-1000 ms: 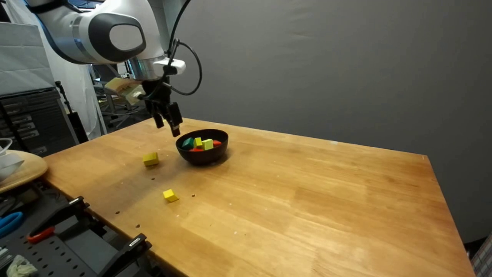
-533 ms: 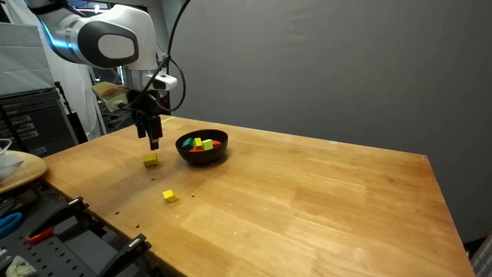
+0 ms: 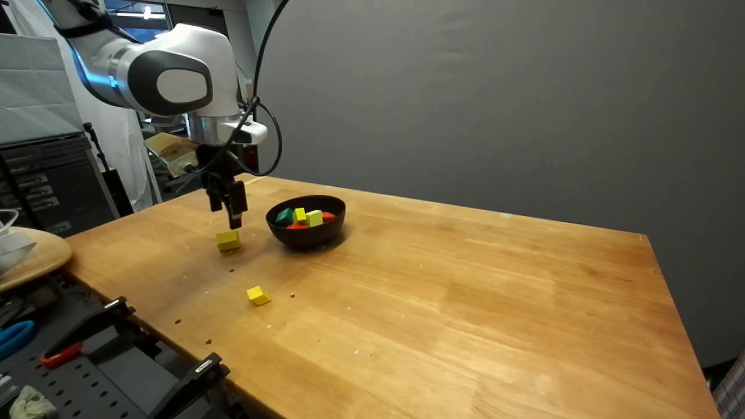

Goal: Put all the toy blocks into the bowl.

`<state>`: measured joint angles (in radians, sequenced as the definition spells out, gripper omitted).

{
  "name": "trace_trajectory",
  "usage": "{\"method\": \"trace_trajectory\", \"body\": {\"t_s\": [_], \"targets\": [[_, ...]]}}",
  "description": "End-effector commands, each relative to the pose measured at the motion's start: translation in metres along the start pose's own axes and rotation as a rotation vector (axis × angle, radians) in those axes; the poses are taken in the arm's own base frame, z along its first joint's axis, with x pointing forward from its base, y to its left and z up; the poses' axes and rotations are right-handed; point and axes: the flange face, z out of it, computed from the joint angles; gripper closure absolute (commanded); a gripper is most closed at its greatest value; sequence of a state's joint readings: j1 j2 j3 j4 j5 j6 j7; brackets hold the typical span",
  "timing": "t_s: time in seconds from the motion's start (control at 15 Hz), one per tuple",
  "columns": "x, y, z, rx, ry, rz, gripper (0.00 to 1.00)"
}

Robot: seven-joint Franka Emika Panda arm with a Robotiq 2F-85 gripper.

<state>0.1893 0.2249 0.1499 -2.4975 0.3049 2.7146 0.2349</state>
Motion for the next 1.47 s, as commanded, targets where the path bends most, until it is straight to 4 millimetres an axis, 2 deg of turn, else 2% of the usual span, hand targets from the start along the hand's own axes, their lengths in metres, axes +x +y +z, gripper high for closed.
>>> {"method": "trace_trajectory", "body": {"t_s": [0.0,0.2,0.27,0.33,0.47,0.87,0.93,1.07,1.2,1.33,1.4], "targets": [[0.017,-0.014,0.021,0.025,0.014,0.03,0.0],[0.024,-0.008,0.042,0.032,-0.029,0.085,0.0],[0.025,-0.006,0.048,0.037,-0.044,0.101,0.03],[0.026,-0.006,0.052,0.043,-0.053,0.116,0.27],[0.027,-0.006,0.054,0.058,-0.079,0.142,0.28],[0.025,-0.011,0.03,0.084,-0.069,0.159,0.75],[0.024,-0.009,0.024,0.086,-0.065,0.158,0.79],[0.021,-0.003,-0.003,0.091,-0.043,0.152,0.79],[0.018,0.01,-0.042,0.085,0.045,0.156,0.79],[0.025,0.028,-0.079,0.094,0.167,0.184,0.79],[0.032,0.035,-0.091,0.095,0.215,0.188,0.79]]}}
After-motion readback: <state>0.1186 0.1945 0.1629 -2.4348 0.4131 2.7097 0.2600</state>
